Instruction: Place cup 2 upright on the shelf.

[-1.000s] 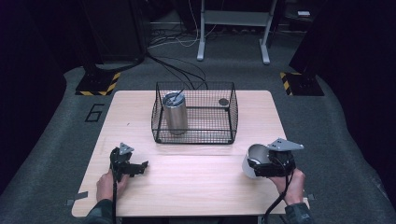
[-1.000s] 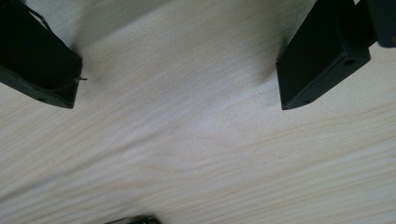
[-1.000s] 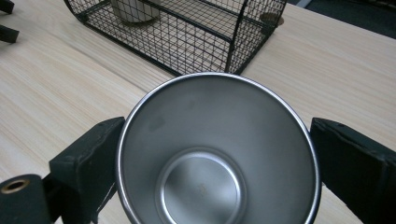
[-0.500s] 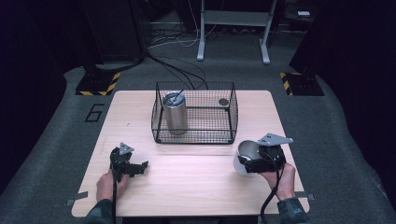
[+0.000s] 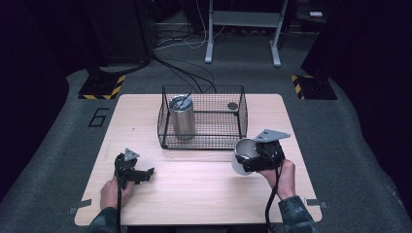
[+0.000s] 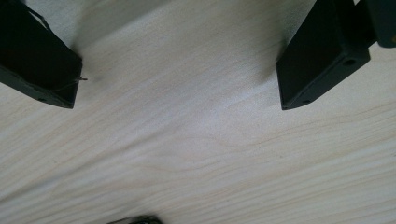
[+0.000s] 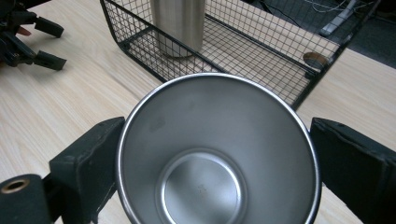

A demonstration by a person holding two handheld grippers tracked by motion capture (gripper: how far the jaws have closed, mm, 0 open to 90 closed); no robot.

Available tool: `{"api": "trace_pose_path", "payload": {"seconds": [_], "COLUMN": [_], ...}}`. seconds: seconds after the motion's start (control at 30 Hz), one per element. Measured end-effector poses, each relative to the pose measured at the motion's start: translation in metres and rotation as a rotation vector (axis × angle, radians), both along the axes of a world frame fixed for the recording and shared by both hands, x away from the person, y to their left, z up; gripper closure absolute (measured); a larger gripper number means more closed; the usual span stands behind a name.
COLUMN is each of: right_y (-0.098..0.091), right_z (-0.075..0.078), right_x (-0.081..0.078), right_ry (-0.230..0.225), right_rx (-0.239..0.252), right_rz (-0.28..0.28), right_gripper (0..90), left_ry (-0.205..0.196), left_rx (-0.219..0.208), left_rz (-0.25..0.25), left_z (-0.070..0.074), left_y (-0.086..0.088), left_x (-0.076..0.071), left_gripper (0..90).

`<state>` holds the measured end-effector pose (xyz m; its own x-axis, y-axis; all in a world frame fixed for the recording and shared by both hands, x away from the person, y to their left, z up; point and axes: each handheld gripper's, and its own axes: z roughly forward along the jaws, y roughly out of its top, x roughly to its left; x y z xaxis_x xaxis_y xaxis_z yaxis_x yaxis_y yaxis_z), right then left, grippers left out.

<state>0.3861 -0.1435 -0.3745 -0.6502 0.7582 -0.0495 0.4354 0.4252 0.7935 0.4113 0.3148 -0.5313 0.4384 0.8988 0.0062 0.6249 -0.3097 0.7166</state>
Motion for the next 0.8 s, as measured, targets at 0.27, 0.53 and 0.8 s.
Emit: {"api": "trace_pose_path", "payload": {"seconds": [0.27,0.53,0.8], "right_y": [0.011,0.02,0.027], "right_z": [0.008,0.017,0.029], "right_x": [0.011,0.015,0.022], "right_ry": [0.009,-0.001,0.001], "right_rx": [-0.005,-0.008,-0.01], "right_rz": [0.024,0.032,0.036], "right_gripper": [5.7,5.7,5.7], "left_ry": [0.0,0.001,0.0], "left_rx": [0.0,0.0,-0.001], "left_rz": [0.0,0.0,-0.001], "left_z": [0.0,0.0,0.0], "left_y": [0.0,0.0,0.0], "left_x": [0.0,0.0,0.0], "left_gripper": [0.0,0.0,0.0]}}
